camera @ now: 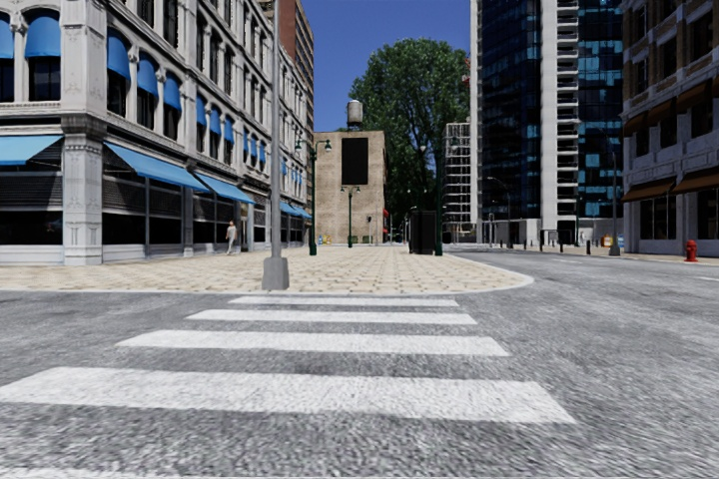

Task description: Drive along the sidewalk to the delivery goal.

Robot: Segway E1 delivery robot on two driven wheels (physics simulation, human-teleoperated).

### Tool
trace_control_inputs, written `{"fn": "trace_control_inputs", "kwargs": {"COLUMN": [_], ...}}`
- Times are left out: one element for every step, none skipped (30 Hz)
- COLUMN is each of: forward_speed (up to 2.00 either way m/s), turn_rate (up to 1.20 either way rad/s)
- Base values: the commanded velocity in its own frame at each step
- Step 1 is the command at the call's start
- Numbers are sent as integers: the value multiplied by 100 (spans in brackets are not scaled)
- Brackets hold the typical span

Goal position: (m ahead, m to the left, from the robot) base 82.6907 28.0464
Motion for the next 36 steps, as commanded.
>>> {"fn": "trace_control_inputs", "kwargs": {"forward_speed": [200,200,200,200,200,200,200,200,200,200,200,200,200,200,200,200,200,200,200,200,200,200,200,200,200,200,200,200,200,200,200,200,200,200,200,200], "turn_rate": [0,0,0,0,0,0,0,0,0,0,0,0,0,0,0,0,0,0,0,0,0,0,0,0,0,0,0,0,0,0,0,0,0,0,0,0]}}
